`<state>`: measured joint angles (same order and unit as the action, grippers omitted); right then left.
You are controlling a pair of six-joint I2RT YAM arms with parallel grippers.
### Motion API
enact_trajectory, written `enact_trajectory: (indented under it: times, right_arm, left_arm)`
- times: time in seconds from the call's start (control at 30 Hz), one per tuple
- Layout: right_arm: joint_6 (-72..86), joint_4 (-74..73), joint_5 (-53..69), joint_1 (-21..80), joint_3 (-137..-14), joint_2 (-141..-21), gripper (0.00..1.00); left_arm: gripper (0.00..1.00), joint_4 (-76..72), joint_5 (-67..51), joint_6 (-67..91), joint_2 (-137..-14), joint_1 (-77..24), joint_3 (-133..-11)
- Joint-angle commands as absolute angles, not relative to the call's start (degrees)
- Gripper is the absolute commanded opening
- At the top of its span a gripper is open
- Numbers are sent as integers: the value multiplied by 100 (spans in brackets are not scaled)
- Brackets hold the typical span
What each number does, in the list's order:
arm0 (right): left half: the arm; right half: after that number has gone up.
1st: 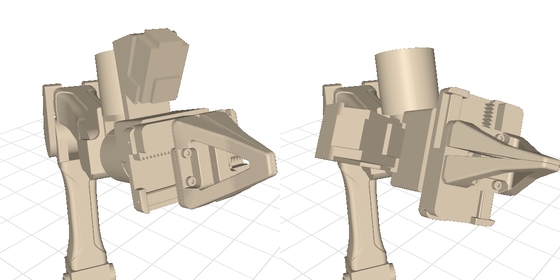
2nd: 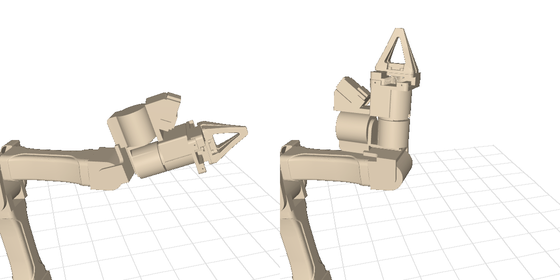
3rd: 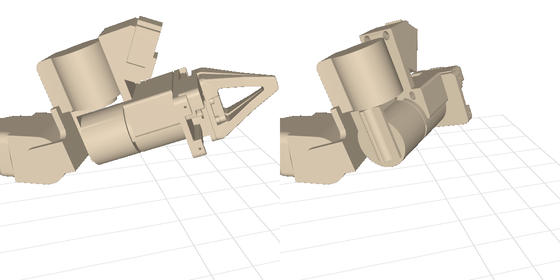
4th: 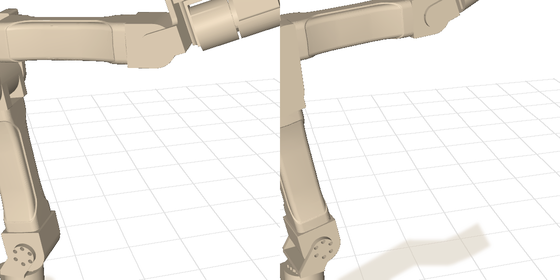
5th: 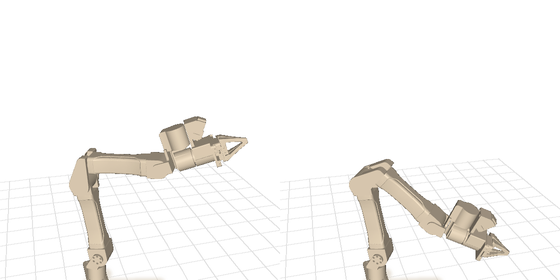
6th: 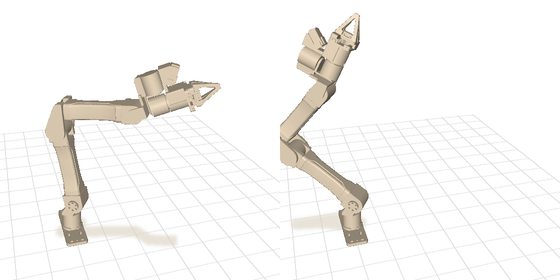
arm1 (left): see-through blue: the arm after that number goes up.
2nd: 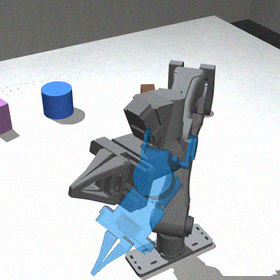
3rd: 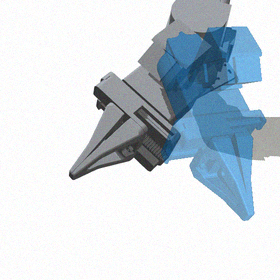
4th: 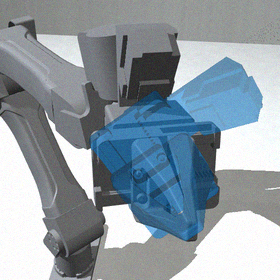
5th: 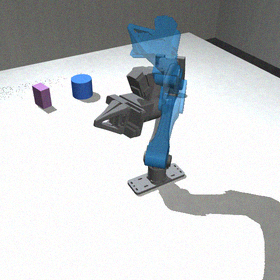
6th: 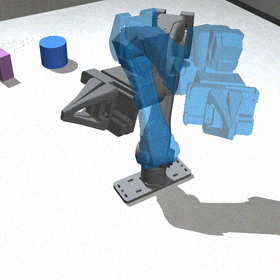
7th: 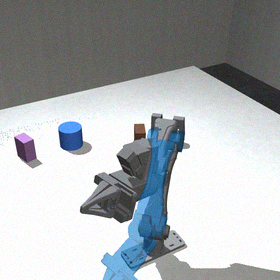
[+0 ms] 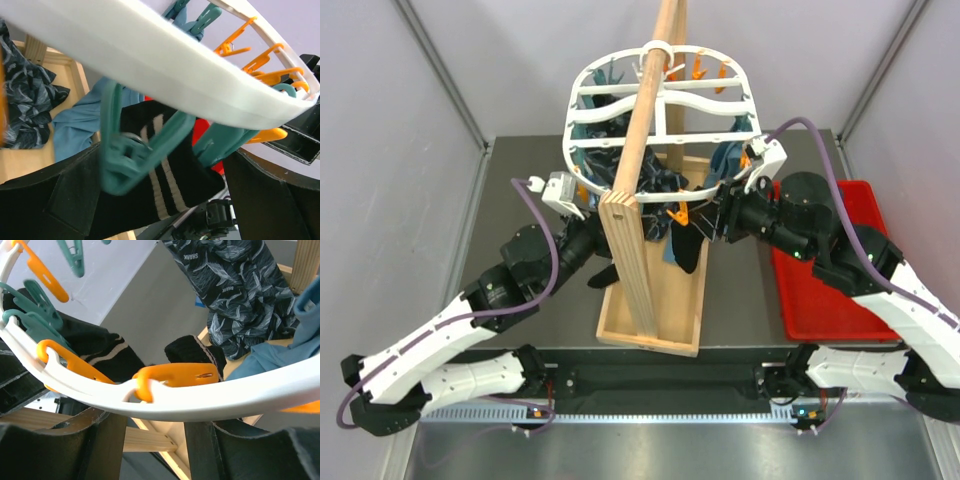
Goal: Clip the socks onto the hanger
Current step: Move the clothesline to the center of the board.
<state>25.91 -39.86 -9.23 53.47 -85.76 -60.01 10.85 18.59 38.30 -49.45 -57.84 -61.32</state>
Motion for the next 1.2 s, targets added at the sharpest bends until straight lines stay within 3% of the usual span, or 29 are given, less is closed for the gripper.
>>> enact_trajectory:
  times: [0.0,0.23,0.6,0.77,0.93,1.17]
  right_arm:
    - [2470,-3858,-1046,5405,-8631,-5968,46]
    - [2426,-3990,-1213,5361,-8596,-5827,49]
    - [2259,-4148,-1081,5344,-8227,-5397,61]
    - [2075,-4341,-353,5344,-8069,-5256,76]
    - [1881,-4473,790,5344,-7726,-4975,100]
    - [1854,-4896,1388,5352,-7278,-4580,100]
  left_arm:
    - [98,1221,1835,3560,-4799,-5862,-6486]
    - [99,1951,2732,3727,-4089,-5862,-6258]
    - [99,2899,3155,3823,-3094,-5862,-5977]
    - [99,3181,3120,4060,-2936,-5862,-5775]
    - [99,3304,2962,4219,-2909,-5862,-5616]
    - [98,4120,2848,4754,-3094,-5862,-5284]
